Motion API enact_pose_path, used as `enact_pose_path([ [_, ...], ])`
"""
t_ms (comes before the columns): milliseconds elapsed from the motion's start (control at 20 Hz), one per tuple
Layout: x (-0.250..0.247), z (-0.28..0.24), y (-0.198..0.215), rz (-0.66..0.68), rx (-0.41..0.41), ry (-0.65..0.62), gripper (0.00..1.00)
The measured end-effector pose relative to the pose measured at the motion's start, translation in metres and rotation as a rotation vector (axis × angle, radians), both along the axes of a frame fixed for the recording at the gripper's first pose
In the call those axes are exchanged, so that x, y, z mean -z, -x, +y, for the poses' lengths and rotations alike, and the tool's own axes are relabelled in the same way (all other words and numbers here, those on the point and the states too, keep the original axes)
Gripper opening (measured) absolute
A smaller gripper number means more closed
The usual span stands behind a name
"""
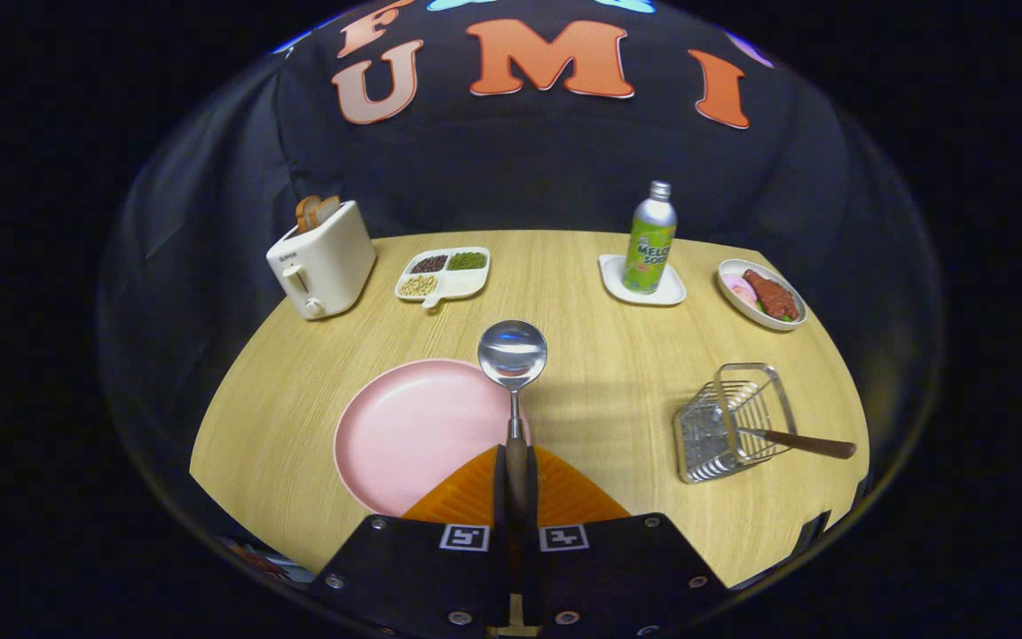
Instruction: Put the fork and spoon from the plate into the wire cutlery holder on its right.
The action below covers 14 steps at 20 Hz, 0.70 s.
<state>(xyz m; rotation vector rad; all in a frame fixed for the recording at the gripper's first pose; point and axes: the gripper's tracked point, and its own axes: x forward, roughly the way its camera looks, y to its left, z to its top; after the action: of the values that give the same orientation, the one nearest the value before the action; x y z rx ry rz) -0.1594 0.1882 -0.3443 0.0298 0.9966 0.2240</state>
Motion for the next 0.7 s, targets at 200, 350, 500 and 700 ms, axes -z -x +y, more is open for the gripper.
enact_pose_path([
  [200,-0.028,-0.051,-0.019,-0.063,0.076,0.018,0.06],
  [350,-0.042,-0.085,-0.029,-0.086,0.099,0.044,0.06],
  [500,-0.054,-0.111,-0.037,-0.109,0.113,0.065,0.06],
  [700,-0.053,-0.139,-0.039,-0.089,0.109,0.102,0.06],
])
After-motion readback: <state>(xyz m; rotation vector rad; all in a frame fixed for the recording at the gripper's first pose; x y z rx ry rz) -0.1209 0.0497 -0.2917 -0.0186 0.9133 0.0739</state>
